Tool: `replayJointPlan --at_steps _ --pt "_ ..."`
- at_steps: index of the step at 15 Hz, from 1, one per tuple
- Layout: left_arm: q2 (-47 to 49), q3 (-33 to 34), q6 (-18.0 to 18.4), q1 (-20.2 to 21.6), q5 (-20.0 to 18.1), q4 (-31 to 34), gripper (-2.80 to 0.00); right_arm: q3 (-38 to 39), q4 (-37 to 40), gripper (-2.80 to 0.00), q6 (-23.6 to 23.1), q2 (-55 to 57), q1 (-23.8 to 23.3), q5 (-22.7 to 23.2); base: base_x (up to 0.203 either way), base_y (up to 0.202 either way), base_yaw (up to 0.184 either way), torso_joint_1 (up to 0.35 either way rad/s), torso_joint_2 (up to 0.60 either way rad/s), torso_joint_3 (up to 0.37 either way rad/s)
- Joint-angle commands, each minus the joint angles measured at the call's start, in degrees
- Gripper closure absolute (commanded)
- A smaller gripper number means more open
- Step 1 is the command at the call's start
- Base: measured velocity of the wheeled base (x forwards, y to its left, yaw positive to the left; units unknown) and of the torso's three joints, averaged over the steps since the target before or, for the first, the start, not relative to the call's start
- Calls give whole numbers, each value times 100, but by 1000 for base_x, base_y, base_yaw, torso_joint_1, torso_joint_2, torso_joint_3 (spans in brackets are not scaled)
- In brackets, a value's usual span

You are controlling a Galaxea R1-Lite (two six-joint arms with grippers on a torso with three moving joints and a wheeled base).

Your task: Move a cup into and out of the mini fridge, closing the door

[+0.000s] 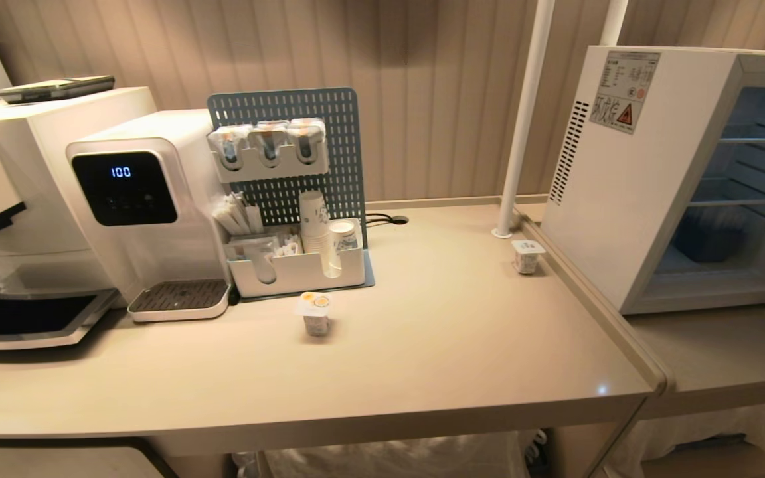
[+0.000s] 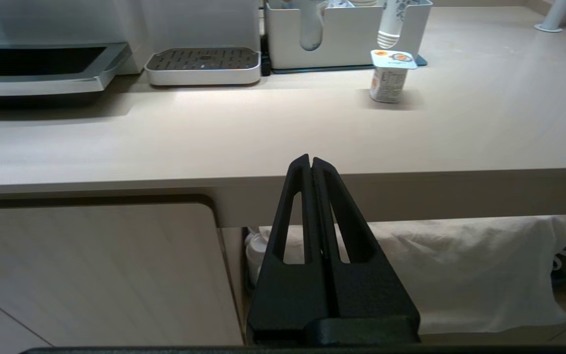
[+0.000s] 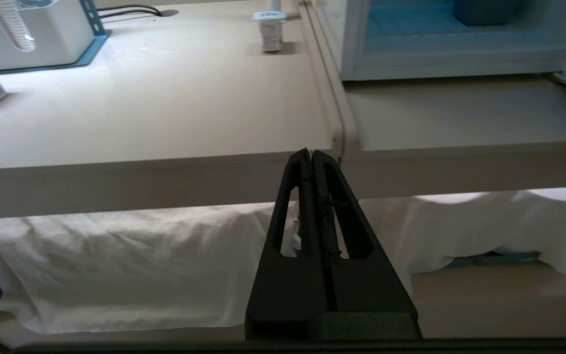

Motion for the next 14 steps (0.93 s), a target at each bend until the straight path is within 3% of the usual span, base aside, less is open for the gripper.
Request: replayJointPlan --at_steps 1,8,14 --pt "9 9 -4 0 2 0 0 -1 3 0 -1 10 0 2 0 -190 -1 2 2 -2" --pt "9 9 -4 0 2 0 0 -1 3 0 -1 10 0 2 0 -188 -1 3 2 1" --pt "9 9 -4 0 2 0 0 -1 3 0 -1 10 0 2 0 -18 1 1 1 0"
